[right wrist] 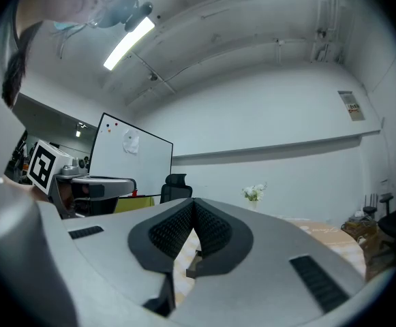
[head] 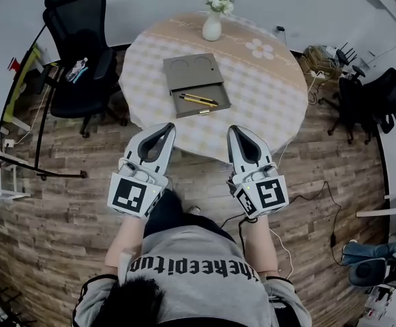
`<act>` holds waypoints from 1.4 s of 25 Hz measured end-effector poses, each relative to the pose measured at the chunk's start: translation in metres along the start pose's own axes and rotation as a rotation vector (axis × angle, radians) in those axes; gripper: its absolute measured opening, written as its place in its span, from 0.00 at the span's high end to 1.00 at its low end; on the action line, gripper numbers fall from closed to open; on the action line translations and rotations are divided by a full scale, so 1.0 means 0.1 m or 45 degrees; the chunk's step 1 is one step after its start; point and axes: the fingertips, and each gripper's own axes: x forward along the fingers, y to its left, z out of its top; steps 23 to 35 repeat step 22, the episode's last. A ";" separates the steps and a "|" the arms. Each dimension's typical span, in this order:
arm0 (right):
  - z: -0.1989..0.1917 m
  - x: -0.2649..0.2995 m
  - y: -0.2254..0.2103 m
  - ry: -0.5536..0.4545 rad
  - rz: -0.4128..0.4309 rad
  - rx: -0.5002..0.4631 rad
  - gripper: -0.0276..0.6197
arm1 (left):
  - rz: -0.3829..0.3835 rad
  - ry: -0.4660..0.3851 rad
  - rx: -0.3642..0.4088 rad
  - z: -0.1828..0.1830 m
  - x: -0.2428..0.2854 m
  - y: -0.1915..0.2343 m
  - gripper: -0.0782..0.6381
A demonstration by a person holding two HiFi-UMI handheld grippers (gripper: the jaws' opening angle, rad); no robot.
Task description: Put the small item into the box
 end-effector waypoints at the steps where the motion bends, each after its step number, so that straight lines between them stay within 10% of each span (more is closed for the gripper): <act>1: 0.01 0.00 0.00 -0.002 0.000 0.000 0.95 | 0.001 0.000 0.001 0.00 0.00 0.00 0.87; 35: 0.01 -0.03 -0.14 -0.031 -0.012 0.015 0.95 | -0.017 0.012 0.015 -0.03 0.14 -0.10 0.87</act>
